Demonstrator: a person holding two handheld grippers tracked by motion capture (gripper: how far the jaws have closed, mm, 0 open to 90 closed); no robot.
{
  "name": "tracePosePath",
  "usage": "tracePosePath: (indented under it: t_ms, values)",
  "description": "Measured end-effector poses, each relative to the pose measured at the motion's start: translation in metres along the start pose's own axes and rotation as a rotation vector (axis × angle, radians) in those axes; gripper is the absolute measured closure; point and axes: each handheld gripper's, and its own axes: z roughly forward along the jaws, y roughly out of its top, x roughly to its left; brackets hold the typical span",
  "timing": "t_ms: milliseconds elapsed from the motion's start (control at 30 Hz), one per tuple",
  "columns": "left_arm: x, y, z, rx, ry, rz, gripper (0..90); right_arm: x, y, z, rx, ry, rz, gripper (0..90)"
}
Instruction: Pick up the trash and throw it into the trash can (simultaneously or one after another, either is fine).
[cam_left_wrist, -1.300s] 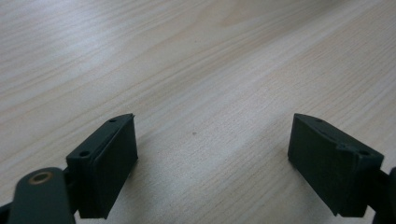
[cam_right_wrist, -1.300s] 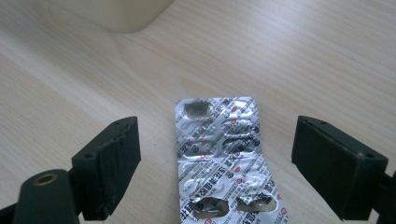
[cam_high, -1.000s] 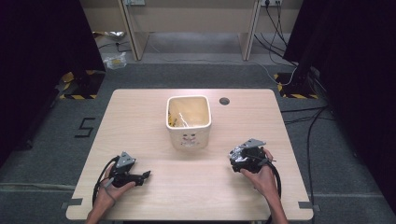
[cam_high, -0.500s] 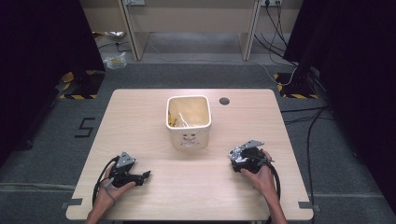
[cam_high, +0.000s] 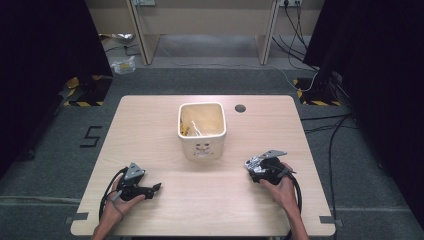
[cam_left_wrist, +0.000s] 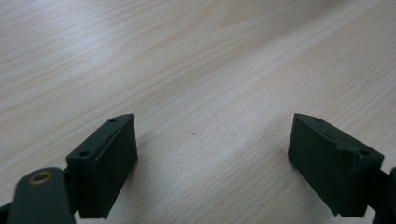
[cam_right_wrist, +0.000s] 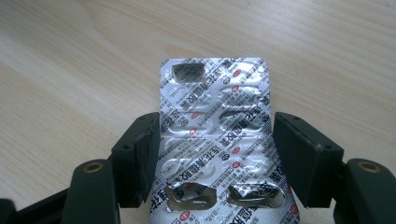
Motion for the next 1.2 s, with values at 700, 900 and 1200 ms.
tracePosePath:
  t_ms: [700, 900, 1200]
  values:
    - [0.0, 0.0, 0.0, -0.001, 0.001, -0.001, 14.6, 0.007, 0.014, -0.026, -0.106, -0.02, -0.016, 34.3]
    - [0.0, 0.0, 0.0, 0.0, 0.0, 0.0, 14.6, 0.012, 0.021, -0.039, -0.148, -0.017, -0.035, 34.3]
    - [0.0, 0.0, 0.0, -0.001, 0.0, 0.0, 14.6, 0.016, 0.033, -0.052, -0.178, -0.007, -0.06, 34.3]
